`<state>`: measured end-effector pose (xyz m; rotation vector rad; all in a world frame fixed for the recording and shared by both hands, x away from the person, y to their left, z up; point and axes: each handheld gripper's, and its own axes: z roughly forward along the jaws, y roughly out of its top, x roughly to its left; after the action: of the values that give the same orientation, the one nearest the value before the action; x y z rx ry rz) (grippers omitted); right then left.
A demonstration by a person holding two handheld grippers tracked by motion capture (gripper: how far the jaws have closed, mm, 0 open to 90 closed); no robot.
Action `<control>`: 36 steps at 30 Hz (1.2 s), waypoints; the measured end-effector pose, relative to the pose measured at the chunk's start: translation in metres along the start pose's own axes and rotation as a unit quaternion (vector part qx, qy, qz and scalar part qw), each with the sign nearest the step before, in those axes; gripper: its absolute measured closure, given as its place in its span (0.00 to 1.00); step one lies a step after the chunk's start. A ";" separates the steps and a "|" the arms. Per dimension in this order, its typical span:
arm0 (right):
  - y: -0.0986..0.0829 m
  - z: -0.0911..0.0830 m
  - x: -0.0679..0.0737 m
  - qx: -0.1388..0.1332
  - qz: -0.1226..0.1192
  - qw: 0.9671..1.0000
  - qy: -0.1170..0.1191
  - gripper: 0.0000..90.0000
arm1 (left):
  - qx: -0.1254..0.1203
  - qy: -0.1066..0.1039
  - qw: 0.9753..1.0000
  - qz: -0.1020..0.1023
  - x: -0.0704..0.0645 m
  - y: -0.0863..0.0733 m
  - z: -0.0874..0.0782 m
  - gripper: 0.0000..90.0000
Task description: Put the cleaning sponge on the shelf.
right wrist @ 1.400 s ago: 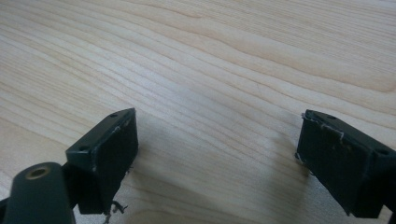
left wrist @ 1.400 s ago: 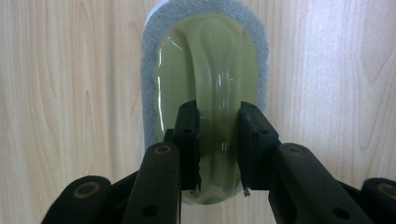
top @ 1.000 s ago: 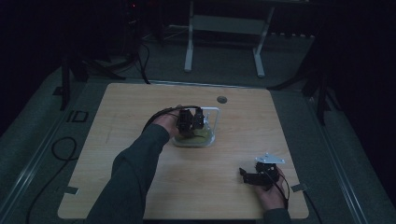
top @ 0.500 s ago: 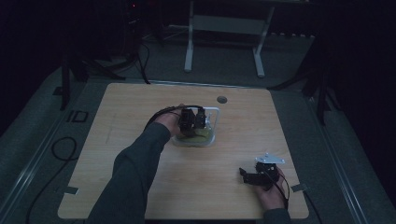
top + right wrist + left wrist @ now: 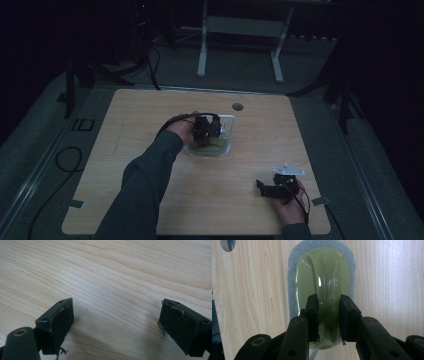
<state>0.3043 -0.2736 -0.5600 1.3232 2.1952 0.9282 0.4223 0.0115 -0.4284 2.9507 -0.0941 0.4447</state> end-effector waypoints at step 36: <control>0.000 0.000 0.000 0.000 0.000 1.000 0.000 0.13 | 0.022 0.013 1.000 0.003 -0.002 0.006 0.016 0.80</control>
<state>0.3043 -0.2736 -0.5600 1.3225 2.1954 0.9282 0.4245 0.0034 -0.4428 2.9867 -0.0902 0.4911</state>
